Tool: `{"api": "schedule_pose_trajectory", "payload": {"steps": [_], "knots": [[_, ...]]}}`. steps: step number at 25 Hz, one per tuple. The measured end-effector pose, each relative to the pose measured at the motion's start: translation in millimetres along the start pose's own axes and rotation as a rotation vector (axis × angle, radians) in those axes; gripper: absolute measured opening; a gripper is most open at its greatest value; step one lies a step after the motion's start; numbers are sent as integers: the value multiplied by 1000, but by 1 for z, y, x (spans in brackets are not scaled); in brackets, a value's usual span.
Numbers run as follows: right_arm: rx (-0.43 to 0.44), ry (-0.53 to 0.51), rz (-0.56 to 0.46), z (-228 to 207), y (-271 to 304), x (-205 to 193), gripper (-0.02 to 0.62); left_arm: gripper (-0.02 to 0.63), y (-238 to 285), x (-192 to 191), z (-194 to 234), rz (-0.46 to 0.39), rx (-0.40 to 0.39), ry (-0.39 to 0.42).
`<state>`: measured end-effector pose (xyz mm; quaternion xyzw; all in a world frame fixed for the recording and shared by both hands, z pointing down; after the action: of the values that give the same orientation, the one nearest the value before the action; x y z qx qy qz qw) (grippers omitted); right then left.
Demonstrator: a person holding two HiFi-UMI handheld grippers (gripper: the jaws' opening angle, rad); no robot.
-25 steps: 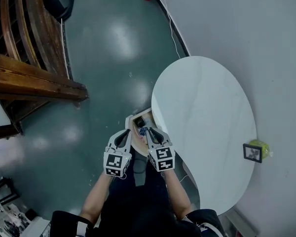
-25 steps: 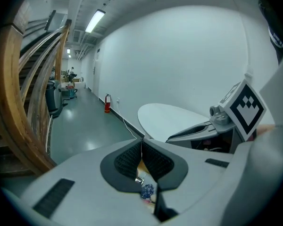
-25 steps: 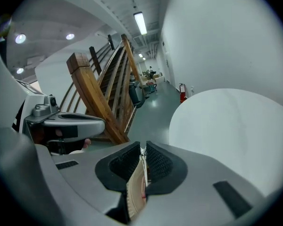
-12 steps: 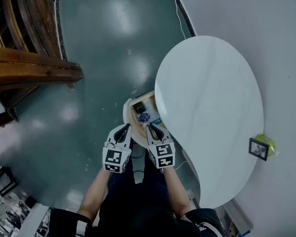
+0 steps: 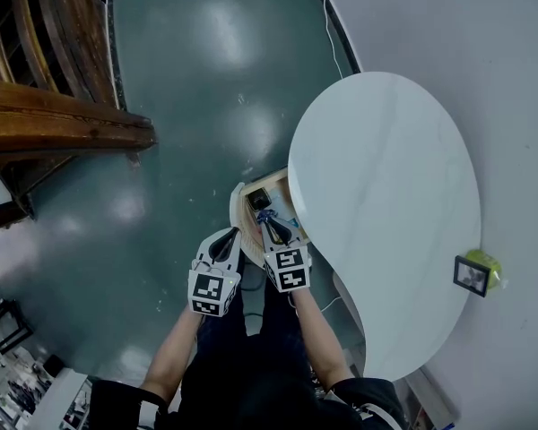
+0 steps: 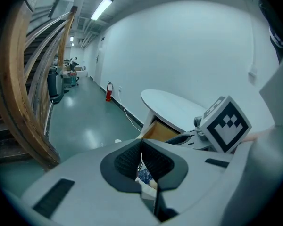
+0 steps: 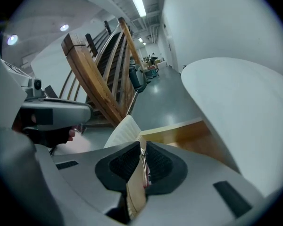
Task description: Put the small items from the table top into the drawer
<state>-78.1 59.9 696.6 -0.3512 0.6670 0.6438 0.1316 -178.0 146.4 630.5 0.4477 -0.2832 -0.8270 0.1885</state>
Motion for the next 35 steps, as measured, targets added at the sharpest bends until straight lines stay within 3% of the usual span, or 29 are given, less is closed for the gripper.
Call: {"api": "schedule_pose_trajectory", "payload": {"steps": [12, 24, 25, 27, 35], "knots": [[29, -2, 102, -9, 62, -17, 61, 20, 0, -1, 7, 5, 4, 1], [49, 33, 94, -10, 71, -16, 63, 20, 3, 3, 13, 14, 15, 4], [55, 39, 85, -11, 71, -16, 69, 20, 4, 3, 13, 13, 13, 5], [61, 40, 76, -11, 70, -16, 174, 20, 5, 4, 12, 13, 11, 4], [59, 22, 79, -10, 64, -11, 184, 20, 4, 10, 9, 8, 1, 7]]}}
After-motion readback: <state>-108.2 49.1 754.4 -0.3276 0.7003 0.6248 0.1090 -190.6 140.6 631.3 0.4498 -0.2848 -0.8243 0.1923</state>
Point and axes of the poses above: the fingertips, and each gripper's own axes: y forward along the fingers, z to its left, x out of its top, the point moved 7 cm from there along -y, backward along the fingers, and after that the axes turned 15 degrees about -y, right-handed, at the moved point
